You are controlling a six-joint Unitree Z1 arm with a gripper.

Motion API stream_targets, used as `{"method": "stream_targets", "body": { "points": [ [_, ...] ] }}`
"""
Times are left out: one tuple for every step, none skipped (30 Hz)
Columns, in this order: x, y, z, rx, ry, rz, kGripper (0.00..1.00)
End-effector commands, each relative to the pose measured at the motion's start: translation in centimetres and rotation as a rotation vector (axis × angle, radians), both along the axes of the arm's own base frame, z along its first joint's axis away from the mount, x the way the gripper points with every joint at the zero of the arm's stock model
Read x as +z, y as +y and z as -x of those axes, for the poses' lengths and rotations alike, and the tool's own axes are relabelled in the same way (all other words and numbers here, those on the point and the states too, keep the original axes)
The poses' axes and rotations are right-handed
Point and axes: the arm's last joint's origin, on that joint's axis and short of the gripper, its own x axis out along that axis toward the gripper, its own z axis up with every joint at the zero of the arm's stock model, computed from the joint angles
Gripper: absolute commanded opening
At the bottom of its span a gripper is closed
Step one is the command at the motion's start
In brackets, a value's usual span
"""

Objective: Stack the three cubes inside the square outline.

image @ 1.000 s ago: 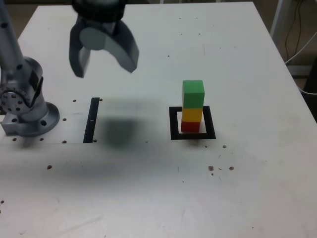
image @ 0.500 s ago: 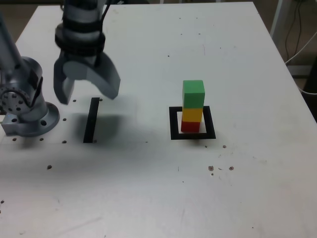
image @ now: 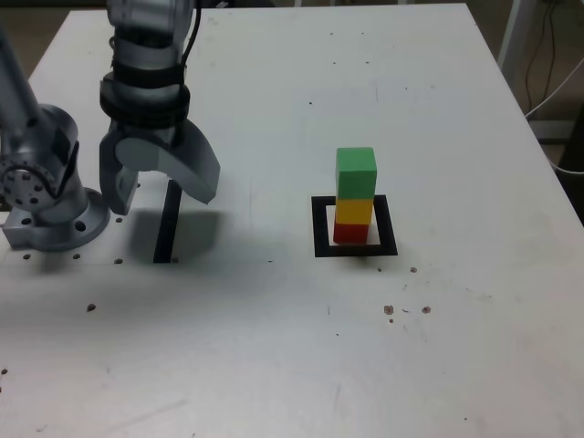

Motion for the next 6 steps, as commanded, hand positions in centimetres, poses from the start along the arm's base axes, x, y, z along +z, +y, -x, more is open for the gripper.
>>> {"method": "stream_targets", "body": {
  "points": [
    [-0.22,0.01,0.01,0.003,0.002,0.001,0.99],
    [-0.27,0.01,0.04,0.003,0.001,0.001,0.99],
    [-0.32,0.01,0.06,0.003,0.0,0.001,0.99],
    [-0.38,0.01,0.08,0.003,-0.002,0.001,0.99],
    [-0.43,0.01,0.1,0.003,-0.004,0.001,0.99],
    [-0.48,0.01,0.1,0.003,-0.006,0.001,0.99]
  ]
}}
